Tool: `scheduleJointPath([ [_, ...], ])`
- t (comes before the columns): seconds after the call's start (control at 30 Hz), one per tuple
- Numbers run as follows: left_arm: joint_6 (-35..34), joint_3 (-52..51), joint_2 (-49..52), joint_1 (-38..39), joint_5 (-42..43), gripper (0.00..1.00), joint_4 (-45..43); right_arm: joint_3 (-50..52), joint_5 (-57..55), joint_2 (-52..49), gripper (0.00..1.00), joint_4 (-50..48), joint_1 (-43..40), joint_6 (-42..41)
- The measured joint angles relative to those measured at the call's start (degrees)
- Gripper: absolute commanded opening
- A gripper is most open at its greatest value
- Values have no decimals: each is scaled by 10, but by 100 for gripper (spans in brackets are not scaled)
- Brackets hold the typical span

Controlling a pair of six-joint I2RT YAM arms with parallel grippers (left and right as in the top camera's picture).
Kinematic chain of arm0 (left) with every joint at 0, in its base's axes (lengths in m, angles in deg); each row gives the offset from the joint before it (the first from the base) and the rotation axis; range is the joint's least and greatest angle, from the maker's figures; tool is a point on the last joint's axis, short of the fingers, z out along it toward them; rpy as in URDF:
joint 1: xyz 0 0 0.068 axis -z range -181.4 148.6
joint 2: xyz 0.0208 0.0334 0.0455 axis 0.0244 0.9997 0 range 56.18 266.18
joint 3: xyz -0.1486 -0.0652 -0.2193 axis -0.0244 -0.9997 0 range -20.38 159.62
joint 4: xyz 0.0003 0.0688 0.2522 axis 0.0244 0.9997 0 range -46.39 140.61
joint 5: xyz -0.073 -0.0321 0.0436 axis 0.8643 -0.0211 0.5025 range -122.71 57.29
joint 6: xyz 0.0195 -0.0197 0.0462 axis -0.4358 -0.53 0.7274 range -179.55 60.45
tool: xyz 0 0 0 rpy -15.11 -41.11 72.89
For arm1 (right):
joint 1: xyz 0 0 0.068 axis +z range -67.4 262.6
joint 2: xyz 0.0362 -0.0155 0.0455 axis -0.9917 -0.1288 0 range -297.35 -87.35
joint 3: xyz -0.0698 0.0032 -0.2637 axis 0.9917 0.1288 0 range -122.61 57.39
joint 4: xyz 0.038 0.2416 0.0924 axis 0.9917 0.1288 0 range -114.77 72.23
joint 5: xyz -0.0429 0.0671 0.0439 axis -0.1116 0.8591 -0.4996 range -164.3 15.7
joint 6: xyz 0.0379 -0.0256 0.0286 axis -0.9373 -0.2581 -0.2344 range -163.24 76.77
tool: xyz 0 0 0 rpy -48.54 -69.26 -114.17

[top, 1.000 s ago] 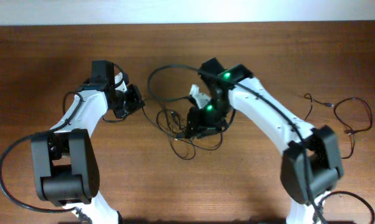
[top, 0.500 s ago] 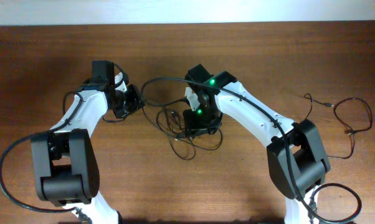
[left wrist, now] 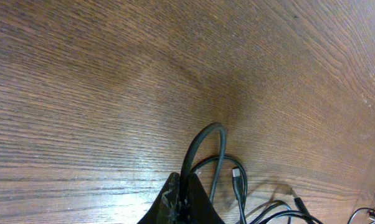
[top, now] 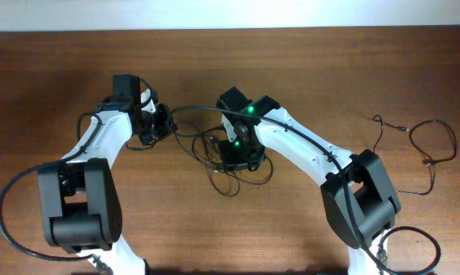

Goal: Untangle cables

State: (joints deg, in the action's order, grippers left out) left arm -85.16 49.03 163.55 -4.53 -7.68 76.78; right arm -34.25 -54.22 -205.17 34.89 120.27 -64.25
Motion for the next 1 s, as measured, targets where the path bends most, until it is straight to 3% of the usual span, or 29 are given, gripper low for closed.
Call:
scheduleJointPath([
  [0.2, 0, 0, 0, 0, 0, 2, 0, 54, -6, 0, 35, -76, 0, -1],
  [0.27, 0, 0, 0, 0, 0, 2, 0, 64, -6, 0, 22, -89, 0, 1],
  [0.5, 0, 0, 0, 0, 0, 2, 0, 64, -8, 0, 19, -104, 0, -2],
  [0.6, 0, 0, 0, 0, 0, 2, 0, 64, -8, 0, 4, -102, 0, -3],
  [0.83, 0, 0, 0, 0, 0, 0, 0, 64, -8, 0, 4, -87, 0, -2],
  [1.0, 0, 0, 0, 0, 0, 0, -2, 24, -31, 5, 4, -14, 0, -2],
])
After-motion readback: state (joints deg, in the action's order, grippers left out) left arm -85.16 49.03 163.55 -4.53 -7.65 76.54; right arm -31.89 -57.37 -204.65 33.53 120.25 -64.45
